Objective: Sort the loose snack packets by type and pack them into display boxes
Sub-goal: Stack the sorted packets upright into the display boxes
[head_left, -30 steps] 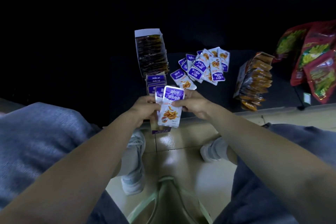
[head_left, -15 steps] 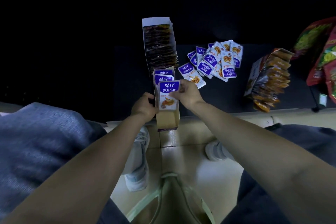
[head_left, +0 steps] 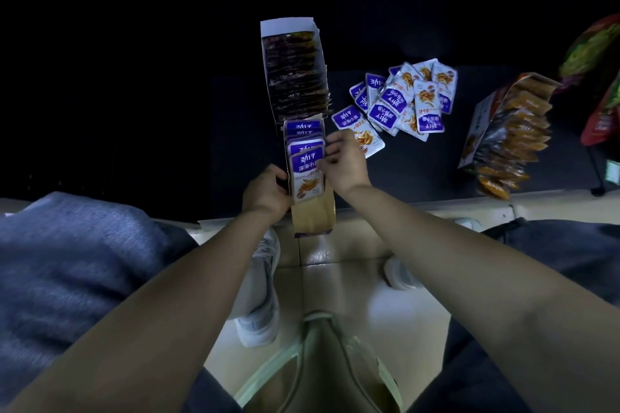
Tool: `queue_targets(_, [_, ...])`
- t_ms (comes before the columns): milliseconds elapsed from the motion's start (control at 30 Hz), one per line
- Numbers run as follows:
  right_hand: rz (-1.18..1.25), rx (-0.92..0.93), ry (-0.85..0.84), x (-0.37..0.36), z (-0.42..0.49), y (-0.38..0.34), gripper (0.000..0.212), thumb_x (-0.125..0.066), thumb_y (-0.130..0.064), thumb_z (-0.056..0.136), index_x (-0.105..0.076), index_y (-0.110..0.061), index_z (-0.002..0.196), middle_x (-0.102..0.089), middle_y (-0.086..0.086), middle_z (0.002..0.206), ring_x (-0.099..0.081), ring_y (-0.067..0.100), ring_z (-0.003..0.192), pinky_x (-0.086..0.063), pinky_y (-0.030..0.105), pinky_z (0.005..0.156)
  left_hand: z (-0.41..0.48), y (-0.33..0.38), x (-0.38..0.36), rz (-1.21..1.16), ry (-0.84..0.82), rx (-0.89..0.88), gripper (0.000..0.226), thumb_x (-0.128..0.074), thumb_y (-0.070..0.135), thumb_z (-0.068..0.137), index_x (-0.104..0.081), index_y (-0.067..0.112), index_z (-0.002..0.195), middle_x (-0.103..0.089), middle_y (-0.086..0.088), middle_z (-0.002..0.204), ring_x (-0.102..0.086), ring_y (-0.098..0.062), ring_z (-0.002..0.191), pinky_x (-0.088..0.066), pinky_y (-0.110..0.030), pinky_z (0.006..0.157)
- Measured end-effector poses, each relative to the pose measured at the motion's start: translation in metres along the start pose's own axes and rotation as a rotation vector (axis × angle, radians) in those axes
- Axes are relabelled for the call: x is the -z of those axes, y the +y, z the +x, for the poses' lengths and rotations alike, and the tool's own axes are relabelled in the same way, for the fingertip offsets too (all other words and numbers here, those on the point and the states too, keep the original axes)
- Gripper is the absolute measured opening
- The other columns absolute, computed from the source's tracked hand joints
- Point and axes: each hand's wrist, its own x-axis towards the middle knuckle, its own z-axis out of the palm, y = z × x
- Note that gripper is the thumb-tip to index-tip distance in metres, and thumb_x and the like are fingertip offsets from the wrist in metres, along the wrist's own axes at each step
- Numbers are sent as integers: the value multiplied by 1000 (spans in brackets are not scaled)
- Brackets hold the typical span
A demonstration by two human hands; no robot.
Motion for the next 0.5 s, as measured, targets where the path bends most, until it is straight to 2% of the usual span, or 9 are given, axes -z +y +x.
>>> queue_targets(67, [13,0,-34,4,-3,-1,32,-66,1,82,-48,-11,106,-51,-7,84,-53,6,71,-49,16,64,-8,4,4,51,105,-68,33,-71,22,83,-54,16,111,-68,-4,100,-65,-21,89,-54,-35,77])
queue_targets(167, [14,-28,-58,20,-5,3,32,-65,-4,86,-52,-8,114,-51,-6,88,-52,8,75,-46,14,67,-22,19,12,112,424,-289,16,-61,20,88,-60,15,103,-64,-2,99,-61,-19,84,-44,-28,63])
queue_targets(233, [-27,-63,-86,36,-2,8,28,-62,-5,89,-56,-8,116,-55,0,93,-53,12,85,-44,17,72,-27,36,13,108,505,-442,12,-58,16,88,-60,15,100,-60,-1,97,-56,-14,78,-38,-26,60])
queue_targets(333, [-157,-120,-143,64,8,28,21,-61,-6,88,-61,-13,108,-59,3,98,-56,14,91,-44,17,76,-27,64,0,113,418,-658,14,-55,11,87,-61,16,98,-55,6,95,-55,-12,73,-46,-31,64])
queue_targets(400, [-244,-134,-167,82,17,44,21,-63,-5,84,-63,-18,101,-64,5,102,-61,19,96,-49,25,87,-20,84,-18,127,293,-766,15,-53,9,86,-61,16,97,-55,5,94,-54,-12,71,-49,-34,69])
queue_targets(433, [-286,-140,-178,92,21,52,23,-63,-6,83,-63,-18,102,-66,7,106,-63,21,100,-49,30,92,-13,93,-29,130,239,-791,15,-53,8,86,-62,15,96,-55,3,94,-54,-13,71,-49,-35,70])
queue_targets(500, [-398,-152,-204,111,30,66,30,-66,-10,83,-62,-14,113,-63,11,118,-61,26,109,-47,32,97,3,110,-52,157,149,-762,16,-55,8,85,-64,13,97,-55,-1,100,-57,-18,75,-49,-35,74])
